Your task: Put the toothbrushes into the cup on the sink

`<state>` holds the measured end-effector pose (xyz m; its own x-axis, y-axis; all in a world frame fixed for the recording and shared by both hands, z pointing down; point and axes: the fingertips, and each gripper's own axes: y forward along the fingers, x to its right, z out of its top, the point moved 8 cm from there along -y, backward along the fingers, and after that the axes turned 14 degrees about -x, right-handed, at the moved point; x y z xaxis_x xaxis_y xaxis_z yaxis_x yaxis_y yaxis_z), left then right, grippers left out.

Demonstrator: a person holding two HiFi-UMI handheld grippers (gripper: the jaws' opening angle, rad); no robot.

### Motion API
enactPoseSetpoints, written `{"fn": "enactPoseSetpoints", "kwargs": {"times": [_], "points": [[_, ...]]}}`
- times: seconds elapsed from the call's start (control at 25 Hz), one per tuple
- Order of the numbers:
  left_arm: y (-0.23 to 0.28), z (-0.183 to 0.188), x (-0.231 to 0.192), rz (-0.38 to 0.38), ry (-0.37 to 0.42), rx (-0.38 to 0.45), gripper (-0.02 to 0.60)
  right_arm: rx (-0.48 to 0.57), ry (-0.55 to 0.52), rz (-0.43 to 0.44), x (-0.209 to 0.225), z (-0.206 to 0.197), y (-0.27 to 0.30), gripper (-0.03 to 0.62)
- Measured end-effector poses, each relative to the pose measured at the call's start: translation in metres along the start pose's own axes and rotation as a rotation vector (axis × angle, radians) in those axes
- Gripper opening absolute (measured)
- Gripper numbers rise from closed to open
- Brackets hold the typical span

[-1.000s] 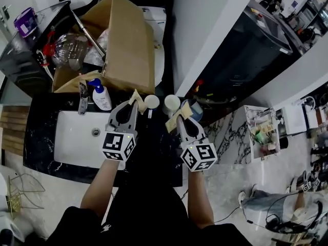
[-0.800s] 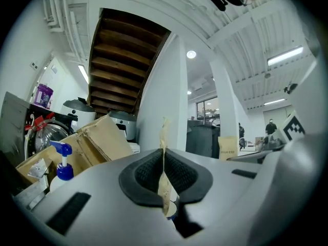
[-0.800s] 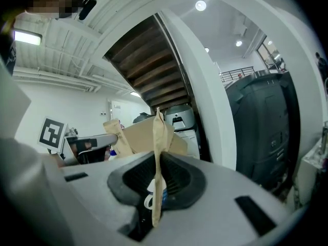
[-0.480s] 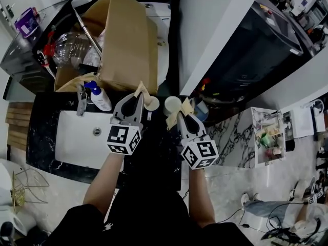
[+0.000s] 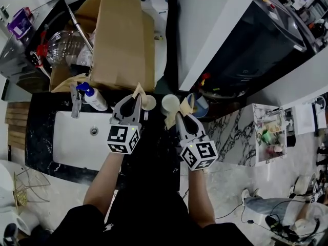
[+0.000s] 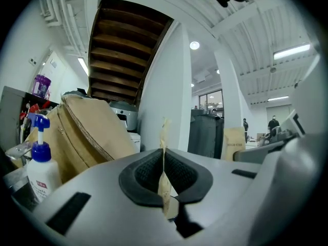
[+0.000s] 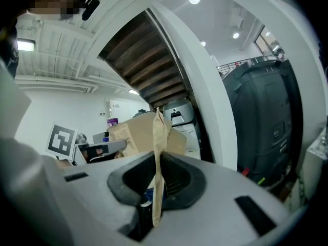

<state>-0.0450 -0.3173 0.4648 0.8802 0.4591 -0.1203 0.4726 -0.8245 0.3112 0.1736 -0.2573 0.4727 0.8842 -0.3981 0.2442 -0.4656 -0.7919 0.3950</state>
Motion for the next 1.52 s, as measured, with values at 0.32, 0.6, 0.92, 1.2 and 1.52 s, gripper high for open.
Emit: {"fn": "enactPoseSetpoints", "kwargs": {"times": [0.32, 0.6, 0.92, 1.2, 1.52], "points": [[0.015, -0.017, -0.003, -0.002, -0.025, -0.041, 0.005, -0.027, 0.018, -0.006, 0.005, -0.009, 0.005, 0.034], [0.023, -0.029, -0.003, -0.004, -0.044, -0.066, 0.005, -0.040, 0.030, -0.020, 0.011, -0.014, 0.005, 0.034], [0.031, -0.045, -0.011, -0.009, -0.120, -0.077, 0.005, -0.061, 0.037, -0.034, 0.011, -0.022, 0.008, 0.034], [0.037, -0.055, -0.013, -0.002, -0.138, -0.087, 0.005, -0.077, 0.039, -0.043, 0.011, -0.026, 0.008, 0.034], [0.039, -0.061, -0.015, 0.007, -0.142, -0.094, 0.008, -0.083, 0.041, -0.046, 0.011, -0.030, 0.009, 0.034]]}}
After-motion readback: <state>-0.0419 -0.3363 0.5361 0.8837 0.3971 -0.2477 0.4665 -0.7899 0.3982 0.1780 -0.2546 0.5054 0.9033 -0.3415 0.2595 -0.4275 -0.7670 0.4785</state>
